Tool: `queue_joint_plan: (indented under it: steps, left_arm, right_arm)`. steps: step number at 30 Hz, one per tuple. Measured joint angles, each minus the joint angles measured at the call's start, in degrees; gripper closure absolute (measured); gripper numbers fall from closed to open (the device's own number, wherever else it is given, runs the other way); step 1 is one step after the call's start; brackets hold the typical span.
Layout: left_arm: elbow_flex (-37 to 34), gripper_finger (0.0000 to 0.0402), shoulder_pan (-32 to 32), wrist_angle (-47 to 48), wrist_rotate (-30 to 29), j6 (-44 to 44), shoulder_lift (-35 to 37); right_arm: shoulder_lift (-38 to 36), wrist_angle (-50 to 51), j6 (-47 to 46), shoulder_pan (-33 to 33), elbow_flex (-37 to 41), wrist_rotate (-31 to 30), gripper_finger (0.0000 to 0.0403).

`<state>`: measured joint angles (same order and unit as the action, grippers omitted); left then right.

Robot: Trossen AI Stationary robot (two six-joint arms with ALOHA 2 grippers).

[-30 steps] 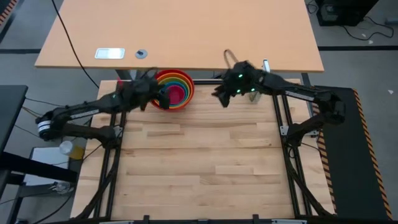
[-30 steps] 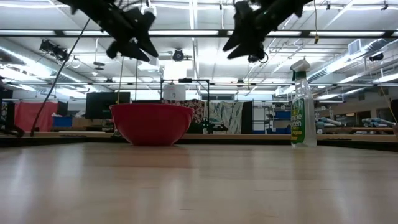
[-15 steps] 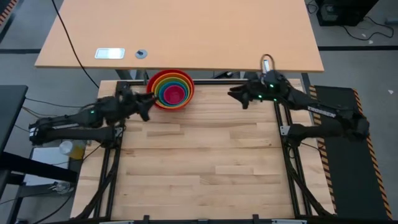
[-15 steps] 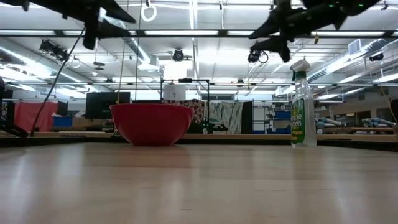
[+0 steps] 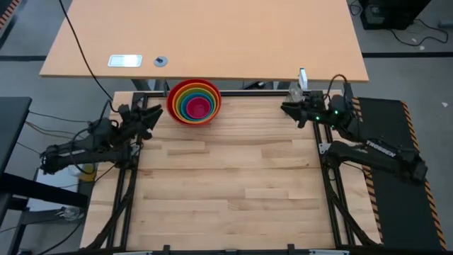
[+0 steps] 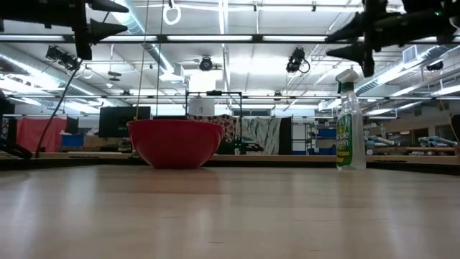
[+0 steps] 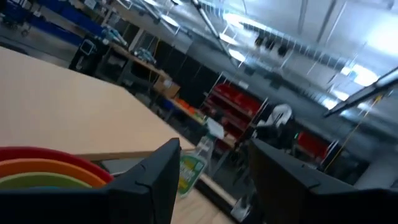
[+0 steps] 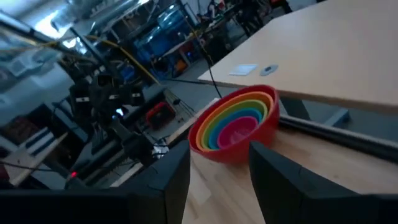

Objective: Nest bowls inside each other
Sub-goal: Return to Home Position

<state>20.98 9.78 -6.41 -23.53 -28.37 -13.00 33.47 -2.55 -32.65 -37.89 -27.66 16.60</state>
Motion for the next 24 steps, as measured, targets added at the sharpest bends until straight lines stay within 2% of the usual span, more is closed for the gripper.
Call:
queue_joint_plan:
  steps: [4, 9, 16, 24]
  left_arm:
    - [-4.38, 0.0210, 0.00, -6.00, -0.41, -0.96, 2.29]
    - [-6.43, 0.0210, 0.01, -7.13, -0.90, -1.59, 6.47]
    - [-6.39, 0.0210, 0.00, 1.82, -1.31, -2.24, 12.93]
    - [-6.39, 0.0210, 0.00, 5.92, -1.32, -4.01, 12.75]
  right_arm:
    - [-4.68, 0.16, -2.88, -1.23, 4.53, 0.04, 0.0234]
    - [-9.69, 0.89, -5.30, -3.13, 7.86, 0.23, 0.0234]
    - [-14.95, 7.50, -4.65, -7.31, 7.94, 4.42, 0.0234]
    - [-17.24, 9.44, -4.73, -12.24, 8.48, 12.63, 0.0243]
